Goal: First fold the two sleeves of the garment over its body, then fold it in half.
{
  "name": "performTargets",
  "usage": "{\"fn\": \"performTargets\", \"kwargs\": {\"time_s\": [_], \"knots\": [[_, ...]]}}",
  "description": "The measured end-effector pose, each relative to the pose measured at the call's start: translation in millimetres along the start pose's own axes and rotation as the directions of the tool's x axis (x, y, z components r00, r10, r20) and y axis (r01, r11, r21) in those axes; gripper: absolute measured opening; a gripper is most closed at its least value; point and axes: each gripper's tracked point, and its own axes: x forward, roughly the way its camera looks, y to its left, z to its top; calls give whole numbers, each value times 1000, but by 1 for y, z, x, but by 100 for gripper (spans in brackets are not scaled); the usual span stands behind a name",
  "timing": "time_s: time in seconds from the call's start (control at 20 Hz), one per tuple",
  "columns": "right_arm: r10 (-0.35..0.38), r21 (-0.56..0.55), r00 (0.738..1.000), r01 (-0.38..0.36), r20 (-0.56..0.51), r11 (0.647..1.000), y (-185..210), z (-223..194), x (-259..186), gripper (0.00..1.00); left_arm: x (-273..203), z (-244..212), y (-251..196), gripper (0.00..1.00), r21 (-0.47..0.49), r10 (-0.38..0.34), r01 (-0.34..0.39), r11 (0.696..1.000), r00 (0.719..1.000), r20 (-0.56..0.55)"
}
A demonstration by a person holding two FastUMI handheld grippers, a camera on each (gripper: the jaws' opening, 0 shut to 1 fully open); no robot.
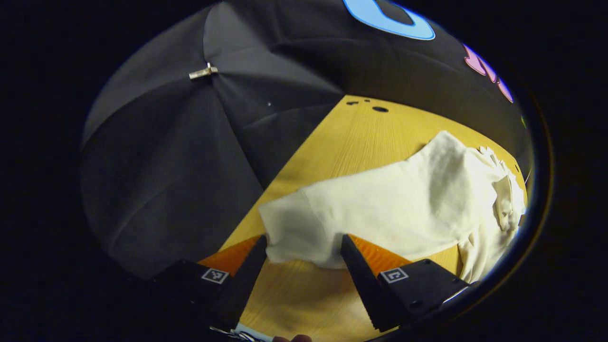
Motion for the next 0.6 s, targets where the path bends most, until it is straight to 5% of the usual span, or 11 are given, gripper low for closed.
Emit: {"fn": "performTargets", "kwargs": {"time_s": [0.25,0.3,0.4,0.6], "knots": [[-3,22,1000,3,-7,1000,-4,-13,-13,45,3,-3,-10,95,-4,-74,74,997,997,-21],[-4,31,1000,4,-7,1000,-5,-14,-15,45,2,-3,-21,83,45,-129,130,991,991,-26],[-7,47,1000,6,5,999,-11,-14,-16,45,0,0,-26,35,88,-141,143,986,989,-36],[-19,53,998,16,58,998,-21,-8,-40,45,0,3,-29,17,74,-111,112,991,994,-20]]}}
